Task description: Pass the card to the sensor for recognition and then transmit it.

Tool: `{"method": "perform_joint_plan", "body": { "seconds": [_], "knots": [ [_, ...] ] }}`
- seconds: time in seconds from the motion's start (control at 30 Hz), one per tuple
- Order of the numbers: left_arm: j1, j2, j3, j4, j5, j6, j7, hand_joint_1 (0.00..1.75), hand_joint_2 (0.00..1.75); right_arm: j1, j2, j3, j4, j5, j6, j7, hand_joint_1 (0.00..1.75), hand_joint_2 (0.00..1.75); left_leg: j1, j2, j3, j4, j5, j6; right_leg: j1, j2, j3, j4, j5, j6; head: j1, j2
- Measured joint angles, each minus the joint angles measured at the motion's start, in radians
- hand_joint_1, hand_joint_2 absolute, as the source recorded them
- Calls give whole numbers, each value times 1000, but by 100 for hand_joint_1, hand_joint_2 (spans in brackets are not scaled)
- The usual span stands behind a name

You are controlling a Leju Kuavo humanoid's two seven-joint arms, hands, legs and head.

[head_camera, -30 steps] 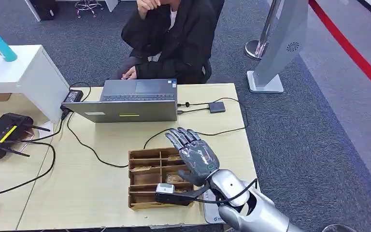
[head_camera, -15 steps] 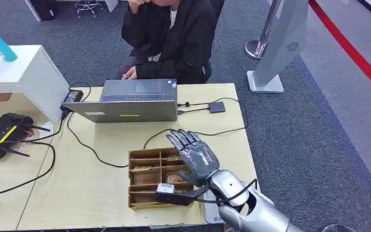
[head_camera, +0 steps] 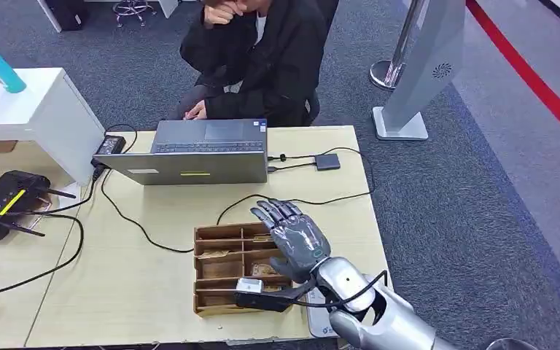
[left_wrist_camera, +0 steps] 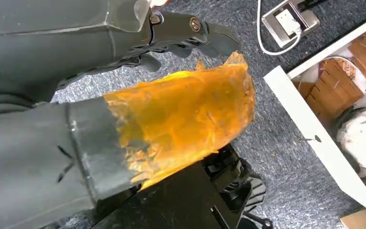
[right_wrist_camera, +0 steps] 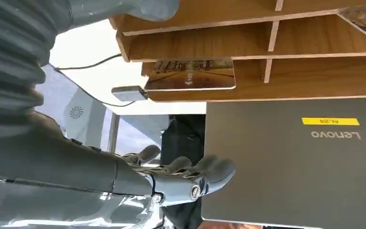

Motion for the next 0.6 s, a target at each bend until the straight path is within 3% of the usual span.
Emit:
{"method": "perform_joint_plan", "body": {
  "seconds": [0.1, 0.17, 0.6],
  "knots": [
    [0, 0, 0, 0, 0, 0, 0, 0, 0, 0, 0, 0, 2, 0, 0, 0, 42, 175, 0, 0, 0, 0, 0, 0, 0, 0, 0, 0, 0, 0, 0, 0],
    [0, 0, 0, 0, 0, 0, 0, 0, 0, 0, 0, 0, 2, 0, 0, 0, 61, 175, 0, 0, 0, 0, 0, 0, 0, 0, 0, 0, 0, 0, 0, 0],
    [0, 0, 0, 0, 0, 0, 0, 0, 0, 0, 0, 0, 2, -1, 1, 0, 52, 175, 0, 0, 0, 0, 0, 0, 0, 0, 0, 0, 0, 0, 0, 0]
  ]
}}
